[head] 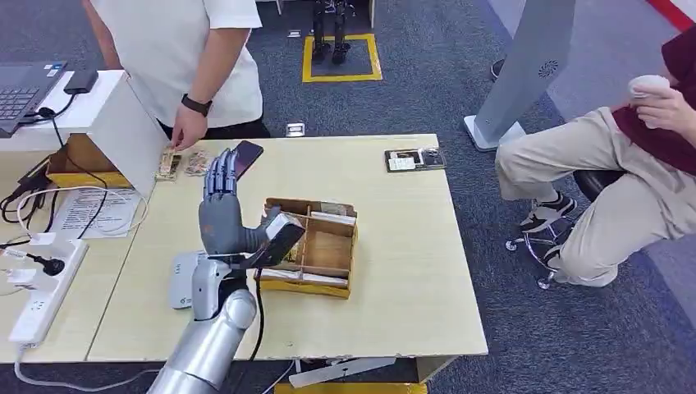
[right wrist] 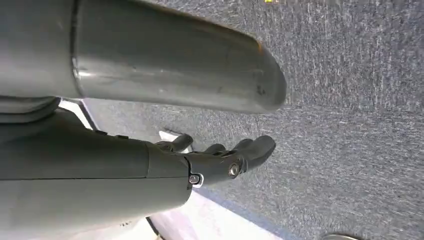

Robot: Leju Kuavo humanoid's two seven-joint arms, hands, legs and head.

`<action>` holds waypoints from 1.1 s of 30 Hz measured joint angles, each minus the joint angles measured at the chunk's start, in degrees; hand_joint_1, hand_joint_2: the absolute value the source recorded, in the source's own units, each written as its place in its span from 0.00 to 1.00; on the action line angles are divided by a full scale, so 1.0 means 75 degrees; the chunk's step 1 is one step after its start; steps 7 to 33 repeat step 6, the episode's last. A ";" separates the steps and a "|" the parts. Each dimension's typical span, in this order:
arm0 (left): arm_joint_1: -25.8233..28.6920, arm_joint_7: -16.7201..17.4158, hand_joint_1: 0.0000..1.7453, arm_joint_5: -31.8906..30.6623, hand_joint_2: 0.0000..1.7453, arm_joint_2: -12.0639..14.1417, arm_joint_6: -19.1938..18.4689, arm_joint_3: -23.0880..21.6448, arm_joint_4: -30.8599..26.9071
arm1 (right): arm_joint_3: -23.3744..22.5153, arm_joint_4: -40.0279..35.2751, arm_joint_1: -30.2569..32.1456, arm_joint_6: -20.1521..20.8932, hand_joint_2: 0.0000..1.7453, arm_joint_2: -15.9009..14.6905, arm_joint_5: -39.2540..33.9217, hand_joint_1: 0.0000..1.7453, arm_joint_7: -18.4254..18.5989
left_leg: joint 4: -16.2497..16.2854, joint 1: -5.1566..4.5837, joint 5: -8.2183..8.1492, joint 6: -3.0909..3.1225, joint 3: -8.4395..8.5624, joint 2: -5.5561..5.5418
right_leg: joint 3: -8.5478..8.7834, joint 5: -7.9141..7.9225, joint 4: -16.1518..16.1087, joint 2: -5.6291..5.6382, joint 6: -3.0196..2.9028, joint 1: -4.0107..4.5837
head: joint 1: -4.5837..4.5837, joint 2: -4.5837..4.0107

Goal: Pass the card to the sensor for recognition and then transmit it.

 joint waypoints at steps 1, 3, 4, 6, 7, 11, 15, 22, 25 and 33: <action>0.0064 -0.0015 0.00 0.0018 1.00 0.0032 0.0000 -0.0021 -0.0030 | 0.0000 0.0000 0.0004 0.0000 0.00 0.0000 0.0000 0.00 0.0000 | 0.0000 0.0000 0.0000 0.0000 -0.0001 0.0000 | -0.0001 0.0000 0.0000 0.0000 0.0000 0.0000 | 0.0000 0.0003; 0.0148 -0.0024 0.00 0.0026 1.00 0.0079 0.0000 -0.0061 -0.0064 | -0.0003 0.0000 0.0003 0.0000 0.00 0.0000 -0.0006 0.00 0.0000 | 0.0000 0.0000 0.0000 0.0000 -0.0002 -0.0001 | -0.0001 -0.0001 0.0000 -0.0001 0.0000 0.0000 | 0.0000 0.0000; 0.0187 -0.0044 0.00 0.0100 1.00 0.0105 0.0000 -0.0082 -0.0091 | -0.0003 0.0000 0.0003 0.0000 0.00 0.0000 -0.0023 0.00 0.0000 | 0.0000 0.0000 0.0000 0.0000 -0.0002 -0.0001 | -0.0001 -0.0001 0.0000 0.0000 0.0000 0.0000 | 0.0000 0.0000; 0.0336 -0.0146 0.00 0.0459 1.00 0.0143 0.0000 -0.0117 -0.0216 | -0.0015 0.0000 0.0006 -0.0032 0.00 0.0000 -0.0093 0.00 0.0000 | -0.0001 0.0000 0.0000 0.0000 -0.0002 0.0001 | -0.0001 -0.0001 0.0000 0.0002 0.0000 0.0000 | 0.0000 0.0000; 0.0336 -0.0146 0.00 0.0459 1.00 0.0143 0.0000 -0.0117 -0.0216 | -0.0015 0.0000 0.0006 -0.0032 0.00 0.0000 -0.0093 0.00 0.0000 | -0.0001 0.0000 0.0000 0.0000 -0.0002 0.0001 | -0.0001 -0.0001 0.0000 0.0002 0.0000 0.0000 | 0.0000 0.0000; 0.0336 -0.0146 0.00 0.0459 1.00 0.0143 0.0000 -0.0117 -0.0216 | -0.0015 0.0000 0.0006 -0.0032 0.00 0.0000 -0.0093 0.00 0.0000 | -0.0001 0.0000 0.0000 0.0000 -0.0002 0.0001 | -0.0001 -0.0001 0.0000 0.0002 0.0000 0.0000 | 0.0000 0.0000; 0.0336 -0.0146 0.00 0.0459 1.00 0.0143 0.0000 -0.0117 -0.0216 | -0.0015 0.0000 0.0006 -0.0032 0.00 0.0000 -0.0093 0.00 0.0000 | -0.0001 0.0000 0.0000 0.0000 -0.0002 0.0001 | -0.0001 -0.0001 0.0000 0.0002 0.0000 0.0000 | 0.0000 0.0000; 0.0336 -0.0146 0.00 0.0459 1.00 0.0143 0.0000 -0.0117 -0.0216 | -0.0015 0.0000 0.0006 -0.0032 0.00 0.0000 -0.0093 0.00 0.0000 | -0.0001 0.0000 0.0000 0.0000 -0.0002 0.0001 | -0.0001 -0.0001 0.0000 0.0002 0.0000 0.0000 | 0.0000 0.0000; 0.0336 -0.0146 0.00 0.0459 1.00 0.0143 0.0000 -0.0117 -0.0216 | -0.0015 0.0000 0.0006 -0.0032 0.00 0.0000 -0.0093 0.00 0.0000 | -0.0001 0.0000 0.0000 0.0000 -0.0002 0.0001 | -0.0001 -0.0001 0.0000 0.0002 0.0000 0.0000 | 0.0000 0.0000; 0.0336 -0.0146 0.00 0.0459 1.00 0.0143 0.0000 -0.0117 -0.0216 | -0.0015 0.0000 0.0006 -0.0032 0.00 0.0000 -0.0093 0.00 0.0000 | -0.0001 0.0000 0.0000 0.0000 -0.0002 0.0001 | -0.0001 -0.0001 0.0000 0.0002 0.0000 0.0000 | 0.0000 0.0000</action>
